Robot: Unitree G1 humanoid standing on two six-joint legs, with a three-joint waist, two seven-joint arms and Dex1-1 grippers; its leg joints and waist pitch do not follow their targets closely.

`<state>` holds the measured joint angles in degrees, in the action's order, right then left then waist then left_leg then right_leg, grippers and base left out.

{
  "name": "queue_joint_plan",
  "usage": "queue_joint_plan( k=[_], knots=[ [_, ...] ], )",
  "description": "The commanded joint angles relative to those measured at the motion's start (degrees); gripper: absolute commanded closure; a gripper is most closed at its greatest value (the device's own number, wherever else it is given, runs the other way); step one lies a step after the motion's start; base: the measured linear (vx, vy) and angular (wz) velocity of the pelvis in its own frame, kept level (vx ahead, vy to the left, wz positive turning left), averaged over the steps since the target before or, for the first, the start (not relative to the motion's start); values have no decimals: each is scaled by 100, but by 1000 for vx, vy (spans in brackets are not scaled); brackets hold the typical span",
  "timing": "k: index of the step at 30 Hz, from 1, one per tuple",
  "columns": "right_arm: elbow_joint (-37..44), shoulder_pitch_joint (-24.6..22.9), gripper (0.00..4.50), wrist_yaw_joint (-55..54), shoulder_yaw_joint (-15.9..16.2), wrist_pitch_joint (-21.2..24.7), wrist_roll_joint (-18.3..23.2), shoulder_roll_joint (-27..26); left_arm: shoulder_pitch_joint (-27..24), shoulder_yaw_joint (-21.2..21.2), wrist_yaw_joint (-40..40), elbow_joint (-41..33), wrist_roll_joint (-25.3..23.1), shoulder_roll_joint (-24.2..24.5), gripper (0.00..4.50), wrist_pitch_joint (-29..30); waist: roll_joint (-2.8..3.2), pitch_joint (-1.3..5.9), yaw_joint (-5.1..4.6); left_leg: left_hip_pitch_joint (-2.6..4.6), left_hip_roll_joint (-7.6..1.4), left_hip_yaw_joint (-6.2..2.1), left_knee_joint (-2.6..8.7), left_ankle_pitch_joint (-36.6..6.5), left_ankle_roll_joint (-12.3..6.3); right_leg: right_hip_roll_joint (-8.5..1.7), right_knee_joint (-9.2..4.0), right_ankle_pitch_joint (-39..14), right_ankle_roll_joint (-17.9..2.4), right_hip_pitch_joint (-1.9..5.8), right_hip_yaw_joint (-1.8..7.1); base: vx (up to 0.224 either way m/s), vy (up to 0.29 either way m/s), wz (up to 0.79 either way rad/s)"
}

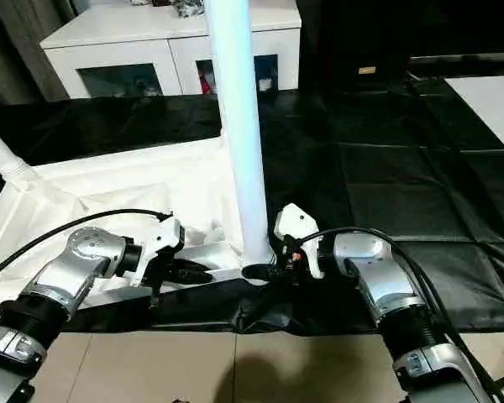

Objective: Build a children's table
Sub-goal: Rotate leg to tighten

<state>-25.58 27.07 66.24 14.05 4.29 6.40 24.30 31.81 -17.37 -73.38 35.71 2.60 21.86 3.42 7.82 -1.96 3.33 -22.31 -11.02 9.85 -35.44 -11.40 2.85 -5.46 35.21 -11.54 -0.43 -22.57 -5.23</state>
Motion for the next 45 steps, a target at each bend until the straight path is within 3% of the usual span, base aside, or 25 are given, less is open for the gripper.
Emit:
queue_joint_plan(
  k=[1,5,9,12,13,14,19,21,24,25,29,30,32,35,39,40,43,45],
  knots=[
    [-307,128,182,-603,18,-65,-181,-270,16,-3,77,-104,-49,10,450,-33,-103,377,-12,72,-212,-72,407,-717,-692,-319,-340,-305,-1441,293,240,0,0,0],
    [-624,222,185,-1493,-164,-69,-346,-593,97,15,557,110,-246,-82,450,-79,-103,332,-94,69,-192,-80,460,-1002,-475,-314,-381,-733,-1383,284,238,0,0,0],
    [-861,225,185,-2884,-497,280,-363,-1297,327,99,1469,555,-446,-428,450,61,-103,306,-209,85,-191,-100,514,-1324,-224,-318,-442,-1257,-1230,292,251,0,0,0],
    [-1221,352,186,-3978,-749,413,-371,-1805,546,174,2120,827,-511,-818,450,219,-64,313,-246,105,-185,-100,518,-1354,-160,-324,-444,-1131,-1259,265,260,0,0,0],
    [-1221,352,186,-3978,-749,413,-371,-1805,546,174,2120,827,-511,-818,450,219,-78,321,-252,113,-176,-103,517,-1360,-156,-324,-452,-1090,-1261,271,258,0,0,0],
    [-1455,458,186,-4488,-867,432,-398,-1999,665,218,2488,1002,-575,-1001,450,278,-45,323,-261,114,-172,-102,508,-1355,-147,-322,-440,-1047,-1274,268,259,0,0,0],
    [-2074,840,186,-5630,-902,178,-734,-2381,1078,458,3427,1567,-523,-1614,450,529,-45,306,-303,141,-158,-88,517,-1541,-122,-317,-495,-1157,-1277,246,252,0,0,0],
    [-2228,941,186,-5661,-951,83,-698,-2483,1148,512,3568,1699,-491,-1739,450,541,-52,314,-303,122,-148,-93,513,-1532,-164,-324,-485,-1072,-1285,276,251,0,0,0],
    [-2245,966,186,-5278,-880,-124,-670,-2554,1183,525,3602,1821,-516,-1804,450,511,-65,338,-294,69,-146,-102,487,-1203,-378,-339,-451,-636,-1329,322,241,0,0,0],
    [-2208,951,130,-5160,-838,-222,-673,-2557,1188,534,3594,1855,-522,-1816,450,505,-78,336,-285,68,-148,-97,482,-1157,-452,-343,-447,-583,-1353,324,240,0,0,0],
    [-2153,941,104,-4946,-848,-439,-647,-2423,1136,532,3333,1817,-501,-1727,450,437,-80,307,-296,69,-150,-95,502,-1395,-479,-349,-490,-1033,-1306,322,234,0,0,0],
    [-2158,948,76,-4904,-856,-493,-649,-2373,1118,523,3256,1790,-500,-1696,450,426,-81,312,-298,74,-159,-99,503,-1409,-471,-351,-494,-1108,-1285,317,240,0,0,0],
    [-2037,892,71,-4643,-859,-540,-602,-2201,1029,446,2981,1659,-519,-1584,450,313,-109,319,-288,57,-159,-100,500,-1304,-520,-355,-483,-1045,-1297,327,239,0,0,0],
    [-1765,737,71,-3923,-841,-585,-469,-1840,865,304,2529,1492,-575,-1384,450,-36,-96,333,-281,34,-166,-106,477,-1062,-652,-351,-455,-687,-1333,345,236,0,0,0],
    [-1053,348,71,-2476,-691,-634,-146,-1228,568,124,1642,1102,-480,-1104,450,-297,-92,368,-226,18,-175,-84,406,-727,-989,-345,-369,100,-1489,372,218,0,0,0],
    [-743,177,71,-1889,-574,-656,-55,-963,456,49,1270,903,-426,-971,450,-280,-61,378,-210,35,-187,-85,398,-694,-1020,-342,-365,153,-1490,370,210,0,0,0],
    [-447,25,71,-1294,-483,-604,52,-653,329,-57,797,654,-362,-743,450,-306,-50,376,-165,45,-202,-76,393,-685,-1071,-335,-358,118,-1508,346,214,0,0,0],
    [-346,-18,71,-1044,-462,-574,89,-500,231,-84,456,425,-240,-588,450,-275,-45,364,-123,62,-230,-82,426,-805,-964,-333,-359,-115,-1516,329,221,0,0,0]
  ],
)
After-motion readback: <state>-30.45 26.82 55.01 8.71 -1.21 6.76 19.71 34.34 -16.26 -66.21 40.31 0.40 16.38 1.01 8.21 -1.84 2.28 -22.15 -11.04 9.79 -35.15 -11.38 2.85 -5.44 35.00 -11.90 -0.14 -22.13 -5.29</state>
